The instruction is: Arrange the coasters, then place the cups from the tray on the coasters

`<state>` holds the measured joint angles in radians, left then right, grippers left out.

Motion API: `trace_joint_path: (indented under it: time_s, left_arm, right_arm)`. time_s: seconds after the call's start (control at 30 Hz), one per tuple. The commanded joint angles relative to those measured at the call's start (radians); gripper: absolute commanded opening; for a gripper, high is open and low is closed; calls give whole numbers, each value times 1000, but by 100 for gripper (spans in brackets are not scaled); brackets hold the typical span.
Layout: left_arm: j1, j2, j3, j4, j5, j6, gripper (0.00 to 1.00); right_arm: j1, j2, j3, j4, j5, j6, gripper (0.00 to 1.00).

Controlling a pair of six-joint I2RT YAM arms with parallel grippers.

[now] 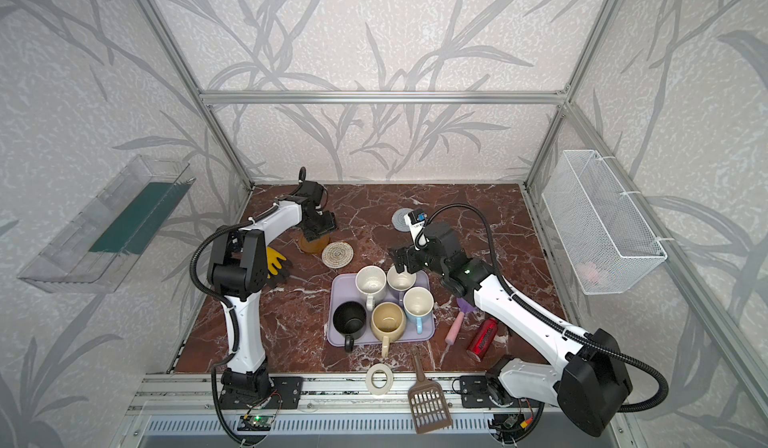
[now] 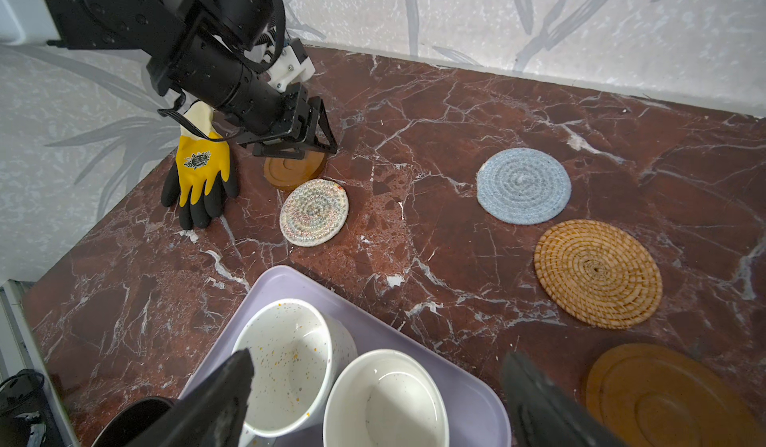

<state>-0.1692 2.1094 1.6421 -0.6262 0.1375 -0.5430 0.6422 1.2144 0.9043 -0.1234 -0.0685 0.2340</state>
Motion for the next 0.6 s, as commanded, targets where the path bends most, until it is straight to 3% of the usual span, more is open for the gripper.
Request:
trace_joint_path:
  time_s: [0.0,0.2,0.3,0.37,0.5,0.57]
  left_arm:
    - [-4,-120,-24,-4,29,-17,76]
    - [-6,-298,-176,23,38,-19,99]
    - [-6,-403,-299,62,63,-32,100]
    - [-9,-458,-364,58,73,-31,99]
    - [-31,-541,-498,61,13,-32,78]
    - [-35,-551,-553,94,14,-46,76]
  right_arm:
    - [4,-45,-14,4,23,-12,96]
    - [2,-78,-24,-5,42,-15,99]
    - [-2,-76,-12,-36,42,-18,99]
    - [-4,-62,1,-50,27,-19,99]
    - [-2,-32,2,-22,-31,-9,99]
    - [-2,-20,-1,-9,-53,-11,99]
